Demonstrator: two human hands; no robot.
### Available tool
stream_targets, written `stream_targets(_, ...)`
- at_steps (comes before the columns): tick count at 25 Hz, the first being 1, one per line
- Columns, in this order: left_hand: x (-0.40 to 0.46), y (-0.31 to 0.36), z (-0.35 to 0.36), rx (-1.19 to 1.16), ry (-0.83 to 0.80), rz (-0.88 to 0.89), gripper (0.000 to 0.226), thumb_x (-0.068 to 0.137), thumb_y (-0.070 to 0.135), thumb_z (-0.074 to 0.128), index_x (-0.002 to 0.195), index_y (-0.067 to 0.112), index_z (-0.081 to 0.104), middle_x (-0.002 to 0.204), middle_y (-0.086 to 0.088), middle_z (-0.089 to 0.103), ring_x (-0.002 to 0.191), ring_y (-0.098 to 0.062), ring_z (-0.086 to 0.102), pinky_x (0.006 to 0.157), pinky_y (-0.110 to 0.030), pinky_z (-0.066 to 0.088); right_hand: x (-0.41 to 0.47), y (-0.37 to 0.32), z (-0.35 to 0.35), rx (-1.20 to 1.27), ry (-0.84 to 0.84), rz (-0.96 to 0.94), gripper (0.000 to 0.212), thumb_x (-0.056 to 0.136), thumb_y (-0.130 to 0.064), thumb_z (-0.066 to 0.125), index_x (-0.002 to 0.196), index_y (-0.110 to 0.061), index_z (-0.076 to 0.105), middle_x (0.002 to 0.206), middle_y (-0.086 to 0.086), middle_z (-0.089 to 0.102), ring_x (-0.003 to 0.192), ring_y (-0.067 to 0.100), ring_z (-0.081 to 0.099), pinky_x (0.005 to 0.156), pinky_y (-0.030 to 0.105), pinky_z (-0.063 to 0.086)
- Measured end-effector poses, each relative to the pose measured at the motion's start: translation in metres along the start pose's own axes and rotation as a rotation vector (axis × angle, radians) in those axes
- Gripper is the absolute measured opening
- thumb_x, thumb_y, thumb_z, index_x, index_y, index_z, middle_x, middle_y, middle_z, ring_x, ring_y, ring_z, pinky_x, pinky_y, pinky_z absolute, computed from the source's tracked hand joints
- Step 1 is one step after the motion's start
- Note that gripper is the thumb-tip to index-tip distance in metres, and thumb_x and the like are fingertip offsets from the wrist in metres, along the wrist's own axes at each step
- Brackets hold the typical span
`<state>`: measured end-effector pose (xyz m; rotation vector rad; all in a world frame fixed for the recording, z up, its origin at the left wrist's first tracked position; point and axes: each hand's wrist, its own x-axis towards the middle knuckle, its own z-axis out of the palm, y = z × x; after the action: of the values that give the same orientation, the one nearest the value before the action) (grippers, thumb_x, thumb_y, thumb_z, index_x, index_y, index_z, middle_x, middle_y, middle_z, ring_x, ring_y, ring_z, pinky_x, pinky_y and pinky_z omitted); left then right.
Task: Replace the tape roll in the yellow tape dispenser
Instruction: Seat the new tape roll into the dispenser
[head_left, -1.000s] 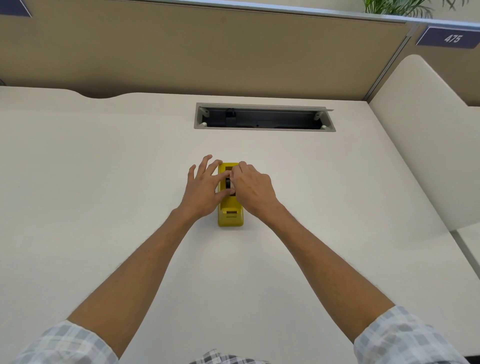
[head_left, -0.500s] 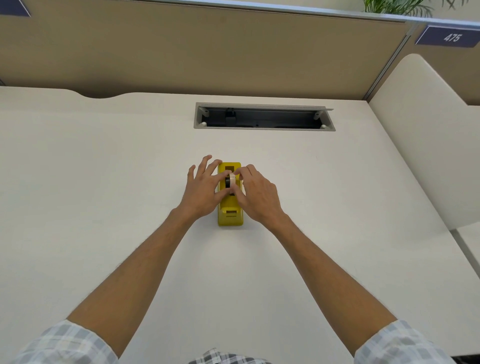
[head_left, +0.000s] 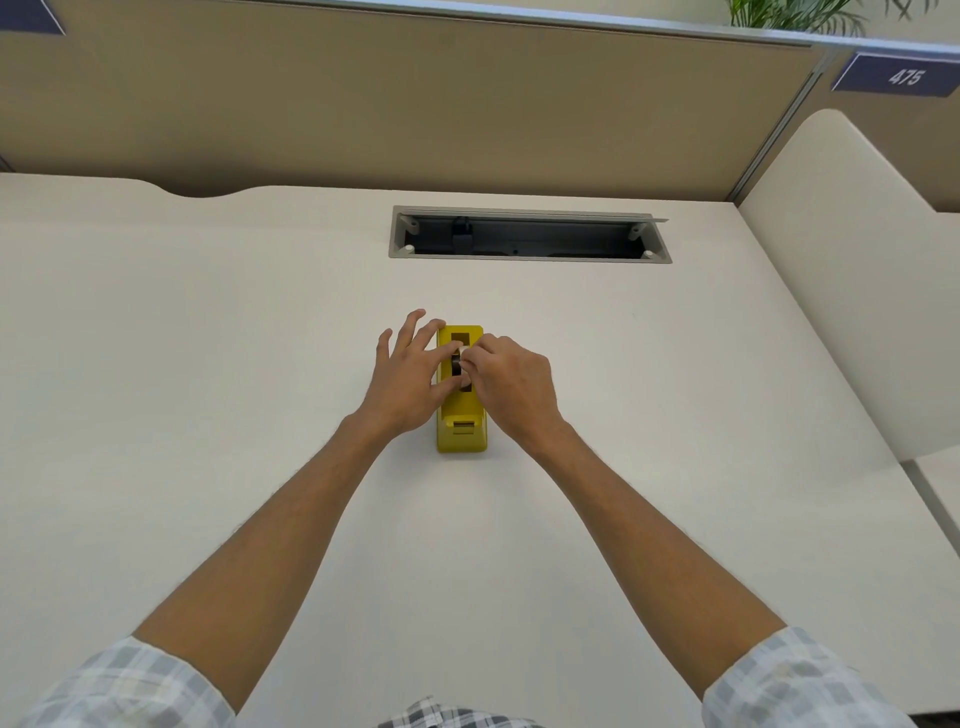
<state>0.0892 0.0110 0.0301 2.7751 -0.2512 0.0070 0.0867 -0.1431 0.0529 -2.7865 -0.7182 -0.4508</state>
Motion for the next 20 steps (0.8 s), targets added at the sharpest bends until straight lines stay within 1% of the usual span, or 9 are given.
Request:
stream_targets(3, 0.001, -0.001, -0.002, 0.023, -0.019, -0.001, 0.053, 0.092, 0.055, 0.043, 0.140, 0.030, 0.045, 0.159, -0.001, 0.022, 0.149, -0.023, 0.000, 0.118, -0.055, 0.002, -0.001, 0.000, 0.002, -0.036, -0.004, -0.007, 0.007, 0.091, -0.013, 0.062, 0.088, -0.009, 0.067, 0.081, 0.006, 0.065, 0.068, 0.022, 0.062, 0.047, 0.024, 0.031)
stream_targets(5, 0.002, -0.001, -0.002, 0.033, -0.023, 0.005, 0.054, 0.093, 0.055, 0.042, 0.140, 0.030, 0.044, 0.158, -0.001, 0.022, 0.149, -0.023, 0.000, 0.118, -0.055, 0.002, -0.002, 0.001, 0.004, -0.027, -0.021, 0.014, 0.007, 0.094, -0.013, 0.058, 0.091, -0.009, 0.064, 0.086, 0.005, 0.063, 0.071, 0.022, 0.061, 0.047, 0.026, 0.030)
stream_targets(7, 0.001, -0.001, 0.000, 0.007, 0.008, 0.014, 0.055, 0.093, 0.054, 0.045, 0.141, 0.026, 0.044, 0.157, -0.001, 0.025, 0.149, -0.023, 0.003, 0.118, -0.054, 0.004, -0.004, 0.002, 0.007, -0.006, -0.053, 0.027, 0.010, 0.097, -0.017, 0.054, 0.096, -0.010, 0.061, 0.091, 0.005, 0.061, 0.075, 0.020, 0.059, 0.048, 0.028, 0.031)
stream_targets(9, -0.002, 0.000, 0.002, -0.072, 0.097, 0.049, 0.054, 0.092, 0.048, 0.052, 0.140, 0.022, 0.045, 0.154, -0.002, 0.033, 0.148, -0.023, 0.012, 0.118, -0.052, 0.011, -0.005, 0.004, 0.010, -0.003, -0.080, 0.028, 0.010, 0.098, -0.019, 0.052, 0.099, -0.011, 0.059, 0.095, 0.004, 0.059, 0.077, 0.020, 0.058, 0.049, 0.028, 0.031)
stream_targets(11, -0.006, 0.001, 0.003, -0.147, 0.183, 0.114, 0.047, 0.091, 0.037, 0.061, 0.134, 0.020, 0.053, 0.148, -0.003, 0.043, 0.145, -0.023, 0.023, 0.116, -0.049, 0.021, -0.005, 0.006, 0.011, 0.015, -0.084, 0.041, 0.011, 0.098, -0.019, 0.051, 0.101, -0.012, 0.058, 0.096, 0.004, 0.058, 0.077, 0.021, 0.059, 0.049, 0.029, 0.031)
stream_targets(13, -0.007, 0.001, 0.004, -0.197, 0.206, 0.146, 0.040, 0.090, 0.029, 0.064, 0.128, 0.017, 0.059, 0.141, -0.001, 0.052, 0.142, -0.022, 0.030, 0.113, -0.047, 0.029, -0.005, 0.007, 0.013, 0.041, -0.096, 0.053, 0.014, 0.099, -0.020, 0.049, 0.105, -0.011, 0.058, 0.098, 0.005, 0.058, 0.078, 0.020, 0.058, 0.050, 0.029, 0.032)
stream_targets(14, -0.007, 0.001, 0.004, -0.212, 0.201, 0.140, 0.039, 0.090, 0.029, 0.063, 0.127, 0.017, 0.060, 0.138, 0.000, 0.055, 0.141, -0.021, 0.032, 0.112, -0.047, 0.030, -0.005, 0.007, 0.014, 0.045, -0.106, 0.055, 0.015, 0.100, -0.021, 0.048, 0.107, -0.011, 0.057, 0.099, 0.005, 0.058, 0.078, 0.020, 0.058, 0.050, 0.029, 0.034)
stream_targets(18, -0.006, -0.002, 0.004, -0.217, 0.149, 0.114, 0.042, 0.091, 0.038, 0.061, 0.129, 0.021, 0.057, 0.138, 0.004, 0.056, 0.142, -0.018, 0.028, 0.115, -0.049, 0.021, -0.007, 0.008, 0.016, 0.056, -0.129, 0.066, 0.016, 0.101, -0.023, 0.046, 0.107, -0.011, 0.055, 0.099, 0.005, 0.055, 0.076, 0.019, 0.055, 0.049, 0.030, 0.041)
stream_targets(20, -0.006, -0.004, 0.003, -0.214, 0.128, 0.117, 0.044, 0.089, 0.037, 0.062, 0.130, 0.022, 0.056, 0.139, 0.004, 0.054, 0.144, -0.018, 0.024, 0.117, -0.050, 0.015, -0.007, 0.009, 0.016, 0.051, -0.139, 0.074, 0.013, 0.100, -0.020, 0.046, 0.106, -0.011, 0.054, 0.099, 0.005, 0.054, 0.075, 0.020, 0.054, 0.048, 0.032, 0.043)
